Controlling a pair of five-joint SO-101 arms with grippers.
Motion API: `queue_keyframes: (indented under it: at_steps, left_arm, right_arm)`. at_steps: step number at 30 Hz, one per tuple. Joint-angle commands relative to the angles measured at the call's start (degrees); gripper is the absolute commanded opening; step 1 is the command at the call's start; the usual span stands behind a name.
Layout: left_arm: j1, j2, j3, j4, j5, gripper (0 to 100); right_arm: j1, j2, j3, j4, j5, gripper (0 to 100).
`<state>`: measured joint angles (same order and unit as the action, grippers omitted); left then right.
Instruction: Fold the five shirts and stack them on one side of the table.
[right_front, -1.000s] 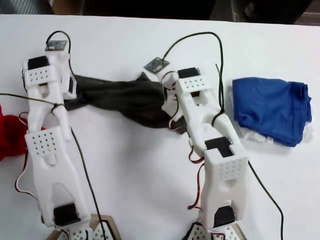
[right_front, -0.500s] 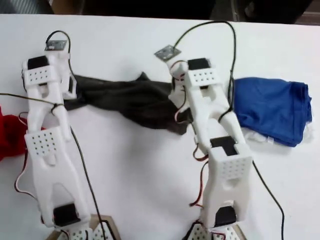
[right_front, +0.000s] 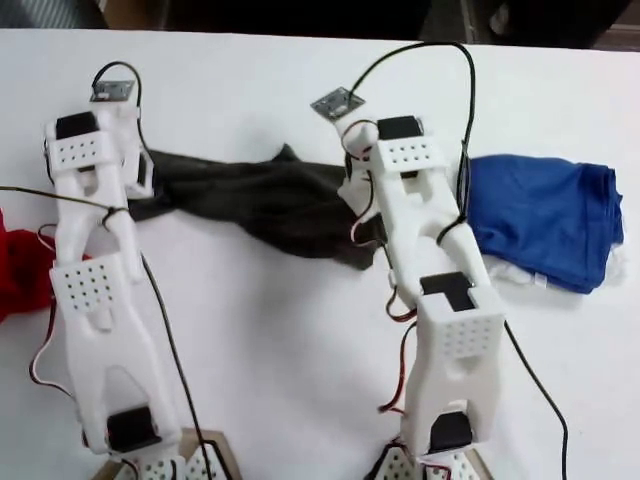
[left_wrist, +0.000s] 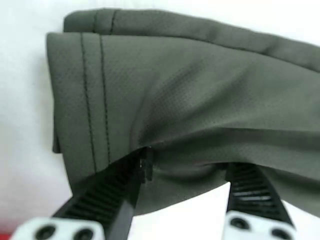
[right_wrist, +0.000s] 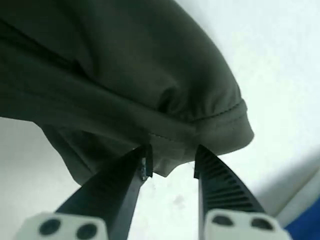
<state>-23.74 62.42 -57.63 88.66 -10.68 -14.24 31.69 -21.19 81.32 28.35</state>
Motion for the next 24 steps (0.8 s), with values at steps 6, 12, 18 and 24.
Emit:
queue_keyframes:
  at_steps: [6,12,18,24]
  left_arm:
    - [-2.4,0.4,-0.8,-0.1,0.8,26]
    - [-2.4,0.4,-0.8,-0.1,0.8,26]
    - [-2.4,0.4,-0.8,0.0,0.8,26]
    - [-2.4,0.4,-0.8,0.0,0.8,26]
  right_arm:
    - [0.0,-0.8,-1.9,-0.7,-0.4,14.6]
    - [0.0,2.0,-2.0,-1.0,-0.4,14.6]
    - [0.0,4.8,-2.4,-1.4,-0.4,14.6]
    - [0.2,4.7,-2.5,-1.4,-0.4,13.9]
